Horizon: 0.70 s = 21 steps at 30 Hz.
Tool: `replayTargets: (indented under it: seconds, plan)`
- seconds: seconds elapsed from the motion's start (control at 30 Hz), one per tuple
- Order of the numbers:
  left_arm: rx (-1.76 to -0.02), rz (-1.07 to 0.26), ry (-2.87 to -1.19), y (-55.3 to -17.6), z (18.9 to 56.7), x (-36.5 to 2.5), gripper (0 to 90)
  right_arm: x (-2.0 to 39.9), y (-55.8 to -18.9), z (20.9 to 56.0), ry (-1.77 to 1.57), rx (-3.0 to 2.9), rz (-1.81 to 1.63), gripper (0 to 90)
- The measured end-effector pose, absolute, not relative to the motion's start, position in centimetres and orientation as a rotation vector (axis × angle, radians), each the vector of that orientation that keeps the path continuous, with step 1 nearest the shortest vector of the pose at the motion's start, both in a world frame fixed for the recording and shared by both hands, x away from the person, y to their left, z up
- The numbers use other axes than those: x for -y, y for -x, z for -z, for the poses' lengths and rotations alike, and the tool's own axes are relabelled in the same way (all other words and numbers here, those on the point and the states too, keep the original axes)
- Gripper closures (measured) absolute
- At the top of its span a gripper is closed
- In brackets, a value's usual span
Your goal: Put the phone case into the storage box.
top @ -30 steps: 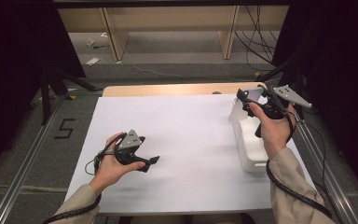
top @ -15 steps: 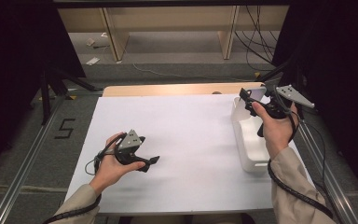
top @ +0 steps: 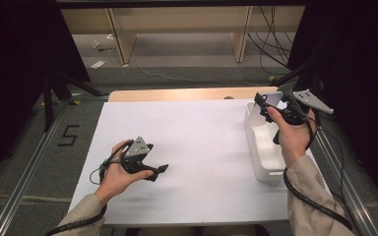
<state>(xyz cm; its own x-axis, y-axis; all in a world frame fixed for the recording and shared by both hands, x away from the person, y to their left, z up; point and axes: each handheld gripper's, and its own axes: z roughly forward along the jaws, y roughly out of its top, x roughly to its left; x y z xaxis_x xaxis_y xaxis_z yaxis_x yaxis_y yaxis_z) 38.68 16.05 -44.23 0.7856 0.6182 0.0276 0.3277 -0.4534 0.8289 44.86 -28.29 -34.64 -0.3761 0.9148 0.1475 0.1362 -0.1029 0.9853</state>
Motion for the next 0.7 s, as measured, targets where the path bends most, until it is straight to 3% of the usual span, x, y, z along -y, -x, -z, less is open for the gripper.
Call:
replayTargets:
  seconds: [0.7]
  plan:
    - [-0.702,-0.408,-2.077,-38.69,44.25,-16.06,9.1,28.88,-44.96,34.69,-1.184,-1.512,-1.515,18.7]
